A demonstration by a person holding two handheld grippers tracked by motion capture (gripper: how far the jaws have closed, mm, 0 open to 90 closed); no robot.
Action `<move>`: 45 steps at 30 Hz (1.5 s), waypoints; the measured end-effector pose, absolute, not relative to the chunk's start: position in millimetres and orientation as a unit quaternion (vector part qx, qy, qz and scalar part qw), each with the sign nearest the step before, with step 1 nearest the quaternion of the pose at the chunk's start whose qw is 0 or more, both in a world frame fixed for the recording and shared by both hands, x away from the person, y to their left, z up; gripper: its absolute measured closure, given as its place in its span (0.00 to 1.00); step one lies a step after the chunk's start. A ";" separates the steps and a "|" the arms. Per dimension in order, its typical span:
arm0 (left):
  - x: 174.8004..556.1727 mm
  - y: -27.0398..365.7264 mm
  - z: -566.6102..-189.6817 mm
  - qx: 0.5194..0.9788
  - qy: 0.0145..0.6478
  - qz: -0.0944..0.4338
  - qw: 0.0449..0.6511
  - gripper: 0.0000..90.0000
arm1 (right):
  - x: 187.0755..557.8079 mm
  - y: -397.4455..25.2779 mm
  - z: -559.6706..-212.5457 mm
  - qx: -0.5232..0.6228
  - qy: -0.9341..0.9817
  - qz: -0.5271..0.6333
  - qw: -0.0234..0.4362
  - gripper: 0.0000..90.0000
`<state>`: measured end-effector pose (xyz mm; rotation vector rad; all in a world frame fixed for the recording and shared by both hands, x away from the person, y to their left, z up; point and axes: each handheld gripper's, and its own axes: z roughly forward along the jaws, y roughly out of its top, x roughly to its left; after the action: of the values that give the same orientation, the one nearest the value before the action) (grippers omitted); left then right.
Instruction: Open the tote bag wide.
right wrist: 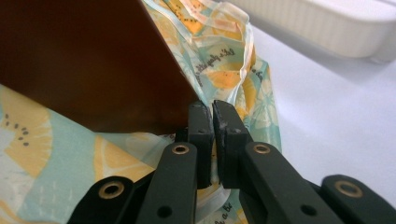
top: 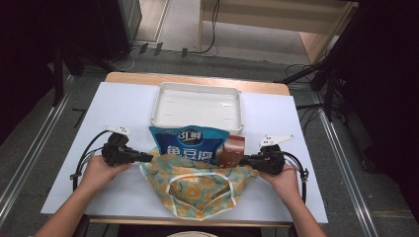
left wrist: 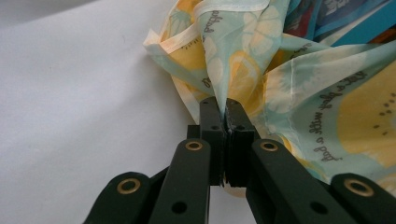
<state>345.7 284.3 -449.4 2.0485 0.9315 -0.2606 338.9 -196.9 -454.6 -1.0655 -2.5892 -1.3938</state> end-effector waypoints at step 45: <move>326.4 292.3 -407.7 0.846 0.307 -0.052 0.433 0.60 | 320.7 -209.9 -410.0 -0.317 -0.826 -0.464 -0.032 0.68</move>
<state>326.4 292.3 -407.7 2.1069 0.7653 -0.1306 320.7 -209.9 -410.0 -1.0175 -2.6499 -1.4873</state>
